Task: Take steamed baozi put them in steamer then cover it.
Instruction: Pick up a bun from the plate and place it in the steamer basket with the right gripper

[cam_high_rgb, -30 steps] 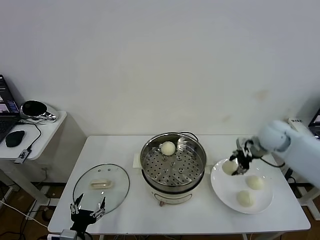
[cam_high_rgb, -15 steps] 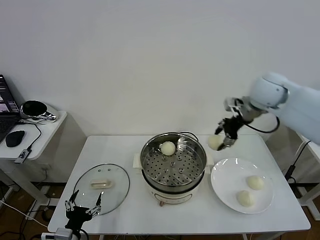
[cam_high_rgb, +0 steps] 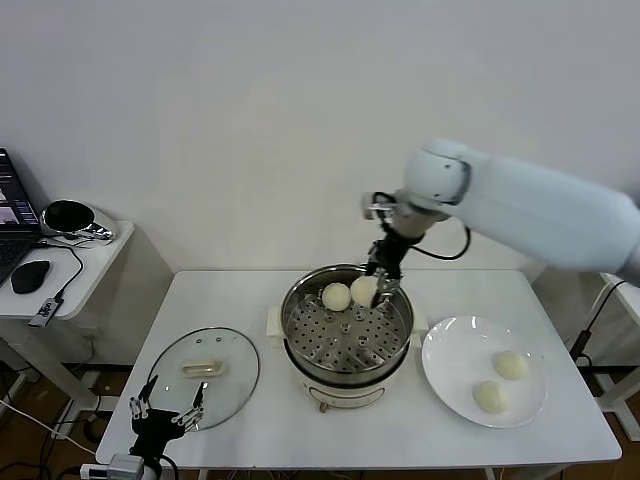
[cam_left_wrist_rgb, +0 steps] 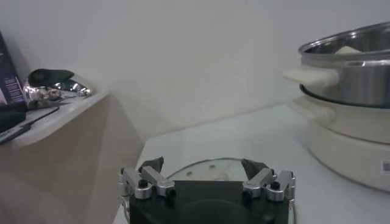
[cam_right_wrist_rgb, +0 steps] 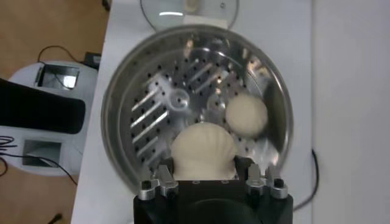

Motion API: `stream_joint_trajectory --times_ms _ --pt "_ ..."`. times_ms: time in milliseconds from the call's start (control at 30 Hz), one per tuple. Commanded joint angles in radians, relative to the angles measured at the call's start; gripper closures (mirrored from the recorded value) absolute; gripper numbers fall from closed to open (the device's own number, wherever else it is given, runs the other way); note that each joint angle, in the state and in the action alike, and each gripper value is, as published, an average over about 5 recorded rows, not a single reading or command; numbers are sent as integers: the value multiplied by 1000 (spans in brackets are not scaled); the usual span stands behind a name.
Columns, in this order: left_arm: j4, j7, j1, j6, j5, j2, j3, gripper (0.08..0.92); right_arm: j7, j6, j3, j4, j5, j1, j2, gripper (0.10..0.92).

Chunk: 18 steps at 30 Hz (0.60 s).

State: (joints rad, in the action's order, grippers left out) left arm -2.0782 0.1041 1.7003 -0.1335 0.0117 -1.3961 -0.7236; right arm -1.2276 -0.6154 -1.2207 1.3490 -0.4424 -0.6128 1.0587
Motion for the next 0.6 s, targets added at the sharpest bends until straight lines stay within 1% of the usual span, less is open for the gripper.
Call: stream_joint_trajectory --times_ms 33,300,600 --pt "-11 0 -3 -2 -3 -7 1 177 28 -24 -29 -106 3 59 183 414" --pt "-10 3 -8 -3 -8 -16 3 177 56 -23 6 -164 63 164 251 414" --pt "4 4 -18 -4 -13 -15 3 177 66 -13 24 -223 118 211 297 414"
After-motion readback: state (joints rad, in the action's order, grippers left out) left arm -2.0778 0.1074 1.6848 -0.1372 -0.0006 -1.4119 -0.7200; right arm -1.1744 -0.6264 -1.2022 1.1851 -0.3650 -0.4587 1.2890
